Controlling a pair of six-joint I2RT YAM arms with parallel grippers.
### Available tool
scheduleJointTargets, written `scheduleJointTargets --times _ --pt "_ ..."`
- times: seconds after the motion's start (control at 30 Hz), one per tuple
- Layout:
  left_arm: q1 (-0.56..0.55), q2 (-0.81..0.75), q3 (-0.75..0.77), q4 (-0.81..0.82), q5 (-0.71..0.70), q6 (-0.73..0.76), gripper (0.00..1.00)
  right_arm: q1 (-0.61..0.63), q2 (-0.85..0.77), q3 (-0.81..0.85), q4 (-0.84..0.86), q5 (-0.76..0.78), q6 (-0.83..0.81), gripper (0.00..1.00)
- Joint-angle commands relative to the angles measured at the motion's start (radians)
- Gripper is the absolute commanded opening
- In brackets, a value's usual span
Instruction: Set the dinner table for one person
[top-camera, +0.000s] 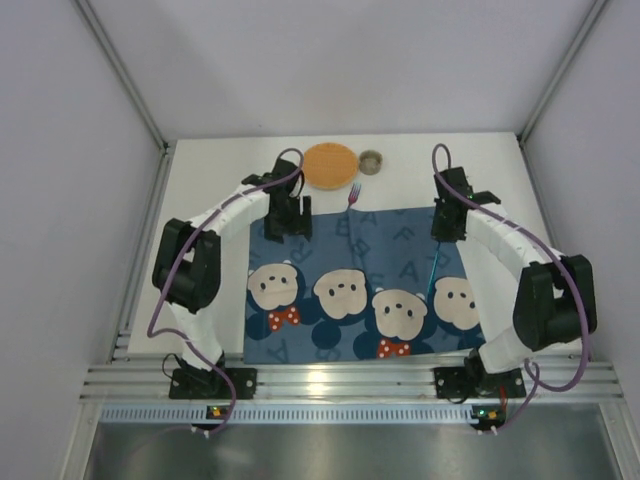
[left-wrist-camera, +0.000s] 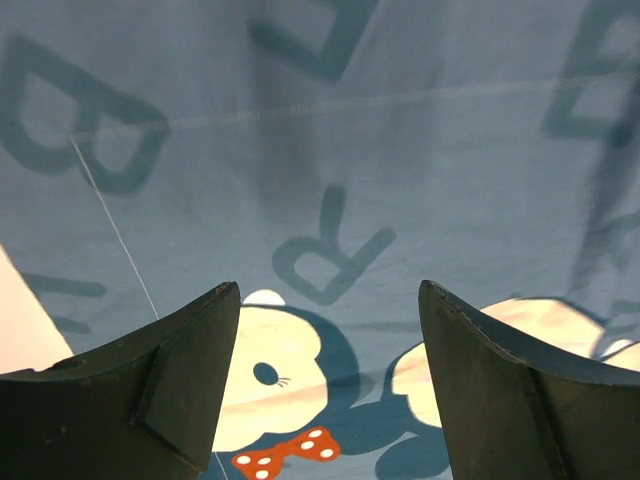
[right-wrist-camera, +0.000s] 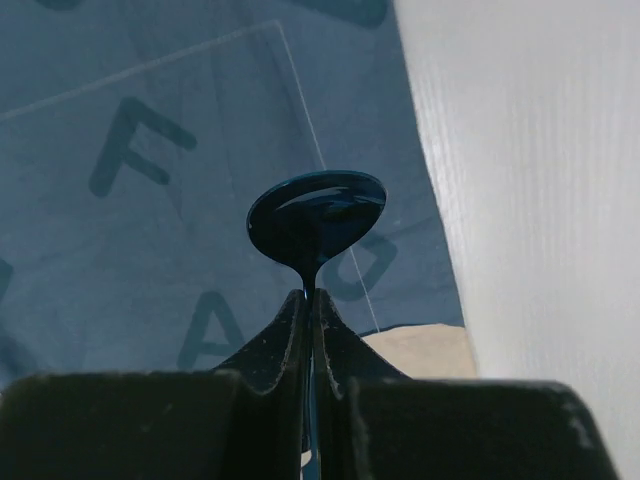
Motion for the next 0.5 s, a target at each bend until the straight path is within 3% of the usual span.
scheduleJointTargets --times 0.0,0.47 --pt "-0.007 -0.035 -0.086 0.018 -0.011 -0.030 0.77 0.010 0.033 -0.020 0.100 -0.099 0.014 0.00" --pt "-0.005 -0.093 -0.186 0.038 -0.053 0.012 0.78 0.122 0.215 0.066 0.068 -0.067 -0.088 0.00"
